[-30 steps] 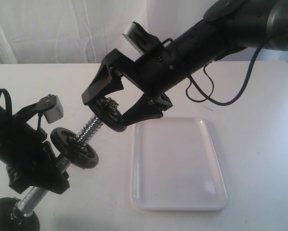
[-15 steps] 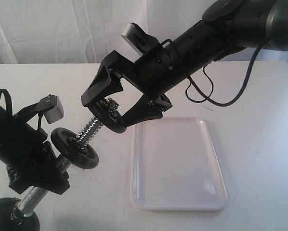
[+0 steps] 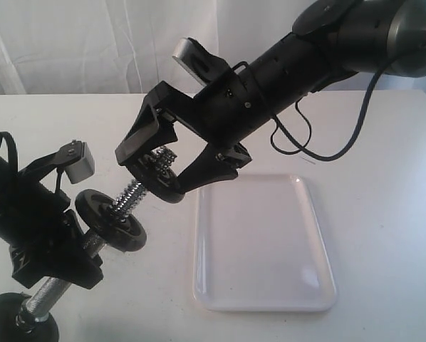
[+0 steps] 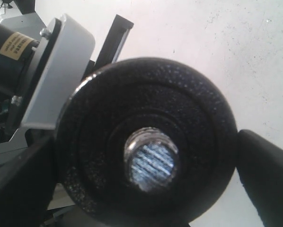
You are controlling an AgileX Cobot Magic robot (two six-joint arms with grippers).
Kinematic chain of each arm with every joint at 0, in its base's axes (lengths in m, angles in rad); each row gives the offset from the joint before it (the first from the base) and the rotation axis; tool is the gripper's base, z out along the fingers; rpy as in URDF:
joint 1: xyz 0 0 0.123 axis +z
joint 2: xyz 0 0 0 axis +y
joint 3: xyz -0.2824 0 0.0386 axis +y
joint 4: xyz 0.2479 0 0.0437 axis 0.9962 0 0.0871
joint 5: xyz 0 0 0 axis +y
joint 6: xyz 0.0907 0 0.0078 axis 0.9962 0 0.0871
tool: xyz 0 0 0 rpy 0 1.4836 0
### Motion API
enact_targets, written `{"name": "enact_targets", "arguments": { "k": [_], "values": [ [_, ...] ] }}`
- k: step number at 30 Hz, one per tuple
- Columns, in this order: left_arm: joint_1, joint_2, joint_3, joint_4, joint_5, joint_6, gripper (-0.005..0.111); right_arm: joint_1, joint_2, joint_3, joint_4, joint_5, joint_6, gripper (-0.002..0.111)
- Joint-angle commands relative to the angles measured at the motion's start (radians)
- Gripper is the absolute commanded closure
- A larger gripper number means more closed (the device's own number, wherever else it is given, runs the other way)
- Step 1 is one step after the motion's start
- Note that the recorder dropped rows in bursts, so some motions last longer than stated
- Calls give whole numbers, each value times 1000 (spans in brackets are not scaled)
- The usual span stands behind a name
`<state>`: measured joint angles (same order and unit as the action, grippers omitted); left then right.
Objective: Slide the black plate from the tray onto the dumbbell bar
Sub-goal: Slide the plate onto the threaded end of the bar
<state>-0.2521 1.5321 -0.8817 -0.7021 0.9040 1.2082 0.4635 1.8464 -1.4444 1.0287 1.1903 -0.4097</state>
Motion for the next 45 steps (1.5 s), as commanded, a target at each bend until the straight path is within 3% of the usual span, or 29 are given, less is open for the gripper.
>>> {"name": "enact_targets", "arguments": {
  "k": [1,3,4,26,34,41,45],
  "values": [
    [-1,-38,-27,-220,77,-1,107,7,-17,-9,78,31,-9,46],
    [-1,-38,-27,-220,77,-1,107,7,-17,-9,77,31,-9,29],
    [-1,-38,-27,-220,77,-1,107,7,-17,-9,77,31,-9,27],
    [-1,-38,-27,-222,77,-1,107,7,-20,-11,85,31,-30,27],
    [-1,-38,-27,-224,77,-1,107,7,-20,-11,197,31,-22,27],
    [-1,-38,-27,-224,77,-1,107,7,-20,-11,209,31,-22,9],
    [-1,-38,-27,-224,77,-1,107,7,-20,-11,198,31,-38,5]
  ]
}}
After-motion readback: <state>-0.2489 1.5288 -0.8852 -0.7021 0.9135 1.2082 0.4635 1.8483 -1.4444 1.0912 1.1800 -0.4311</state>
